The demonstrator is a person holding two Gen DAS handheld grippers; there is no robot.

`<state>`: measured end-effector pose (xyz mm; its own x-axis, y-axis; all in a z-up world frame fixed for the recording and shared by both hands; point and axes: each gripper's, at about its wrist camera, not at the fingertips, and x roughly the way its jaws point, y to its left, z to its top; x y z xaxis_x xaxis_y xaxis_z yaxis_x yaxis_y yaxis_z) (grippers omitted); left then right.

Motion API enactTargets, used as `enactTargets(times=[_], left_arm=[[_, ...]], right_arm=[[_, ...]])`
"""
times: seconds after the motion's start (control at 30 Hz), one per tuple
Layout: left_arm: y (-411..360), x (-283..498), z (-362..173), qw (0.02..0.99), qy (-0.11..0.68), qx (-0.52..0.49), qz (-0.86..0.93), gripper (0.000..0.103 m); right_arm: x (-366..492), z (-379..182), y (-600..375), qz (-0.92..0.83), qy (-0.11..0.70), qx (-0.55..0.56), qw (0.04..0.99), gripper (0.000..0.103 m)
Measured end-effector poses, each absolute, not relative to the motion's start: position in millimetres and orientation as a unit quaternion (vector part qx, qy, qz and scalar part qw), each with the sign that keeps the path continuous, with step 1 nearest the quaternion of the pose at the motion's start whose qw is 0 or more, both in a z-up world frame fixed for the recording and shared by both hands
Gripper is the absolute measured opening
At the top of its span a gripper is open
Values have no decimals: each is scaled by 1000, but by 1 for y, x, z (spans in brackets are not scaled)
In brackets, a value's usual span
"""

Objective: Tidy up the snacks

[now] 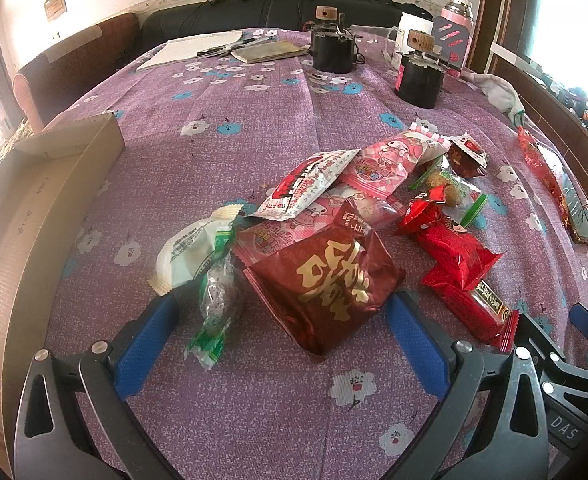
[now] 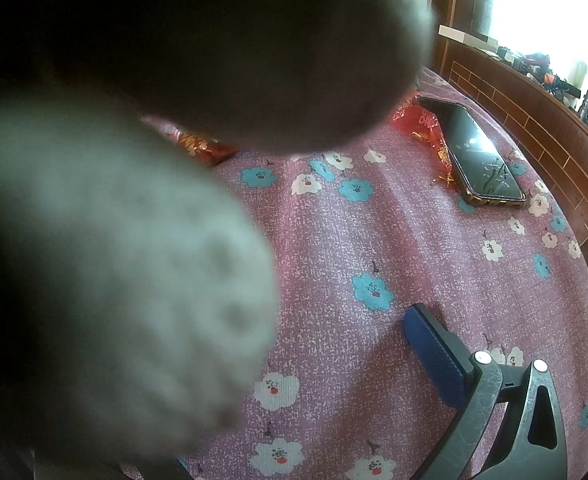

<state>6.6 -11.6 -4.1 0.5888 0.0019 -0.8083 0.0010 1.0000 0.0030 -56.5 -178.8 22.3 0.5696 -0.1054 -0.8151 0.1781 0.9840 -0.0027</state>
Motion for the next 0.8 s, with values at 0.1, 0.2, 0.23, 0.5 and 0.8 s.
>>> enactTargets(times=[0.1, 0.2, 0.23, 0.5, 0.8], left_arm=[[-12, 7, -4, 891, 453, 2, 0, 103], [-11, 7, -4, 891, 453, 1, 0, 103], [-11, 6, -4, 891, 453, 1, 0, 103], [-11, 6, -4, 891, 453, 1, 0, 103], [-11, 7, -4, 891, 453, 1, 0, 103]], right_arm=[[-56, 22, -179, -80, 457, 40, 885, 103], [-56, 22, -179, -80, 457, 40, 885, 103], [-56, 22, -179, -80, 457, 40, 885, 103], [-56, 21, -178, -80, 457, 39, 885, 103], [-57, 21, -178, -80, 457, 38, 885, 103]])
